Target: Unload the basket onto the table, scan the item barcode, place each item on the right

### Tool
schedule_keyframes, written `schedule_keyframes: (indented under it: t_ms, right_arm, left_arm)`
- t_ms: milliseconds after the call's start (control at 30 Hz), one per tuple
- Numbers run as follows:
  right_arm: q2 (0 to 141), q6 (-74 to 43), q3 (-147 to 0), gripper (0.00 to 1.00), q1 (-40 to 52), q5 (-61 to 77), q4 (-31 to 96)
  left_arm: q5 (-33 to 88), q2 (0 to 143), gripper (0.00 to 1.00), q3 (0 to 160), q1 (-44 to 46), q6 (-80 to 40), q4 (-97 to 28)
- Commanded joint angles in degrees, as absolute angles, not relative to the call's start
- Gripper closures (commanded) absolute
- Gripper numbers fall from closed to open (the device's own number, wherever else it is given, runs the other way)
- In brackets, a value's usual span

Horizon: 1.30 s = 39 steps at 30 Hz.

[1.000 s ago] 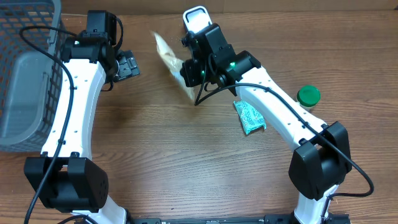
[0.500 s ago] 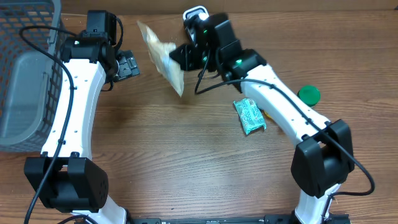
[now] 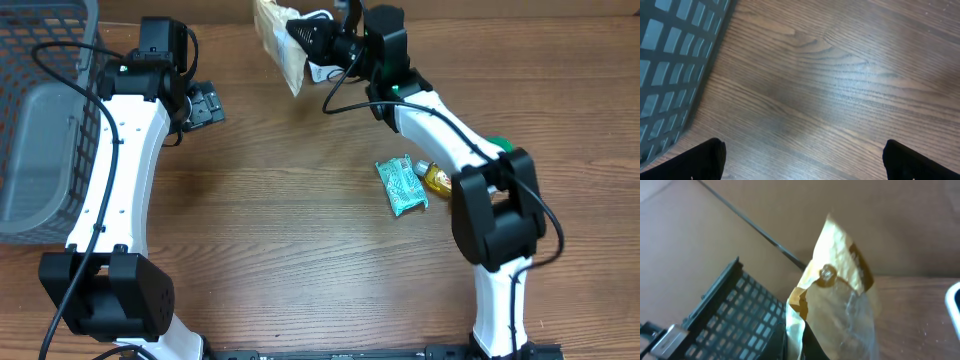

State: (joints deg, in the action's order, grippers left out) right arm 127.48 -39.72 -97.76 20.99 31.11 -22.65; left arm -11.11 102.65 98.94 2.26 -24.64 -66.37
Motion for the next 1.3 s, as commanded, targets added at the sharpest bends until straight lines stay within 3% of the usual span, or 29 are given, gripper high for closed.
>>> schedule_keyframes:
  t_ms: [0,300,500,567,800,967,1067,1267]
  right_arm:
    - [131.4,-48.2,-98.4,0.96,17.9,31.4,-29.1]
    - [136.9,-50.8,-98.4,0.96,14.2,26.0,-32.8]
    - [137.0,-40.3,-98.4,0.96,14.3,25.6,-28.5]
    - [136.7,-34.9,-98.5,0.92,14.2,29.4,-22.5]
    - [127.3,-18.4,-98.7,0.62,17.2,35.0,2.1]
    - [120.8,-5.3,-98.7,0.49,25.0,21.3,14.4]
    - [120.7,1.3,-98.7,0.35,30.9,9.8,18.1]
    - [124.8,13.4,-98.7,0.27,40.6,-12.8,18.8]
  left_arm:
    - [-10.9,101.9,0.01,99.5,2.7,-24.2,-66.4]
    - [-10.9,101.9,0.0,99.5,2.7,-24.2,-66.4]
    - [-10.9,101.9,0.01,99.5,2.7,-24.2,-66.4]
    - [-10.9,101.9,0.01,99.5,2.7,-24.2,-66.4]
    - [-10.9,101.9,0.0,99.5,2.7,-24.2,-66.4]
    - [-10.9,101.9,0.0,99.5,2.7,-24.2,-66.4]
    - [-10.9,101.9,0.01,99.5,2.7,-24.2,-66.4]
    - [-10.9,101.9,0.0,99.5,2.7,-24.2,-66.4]
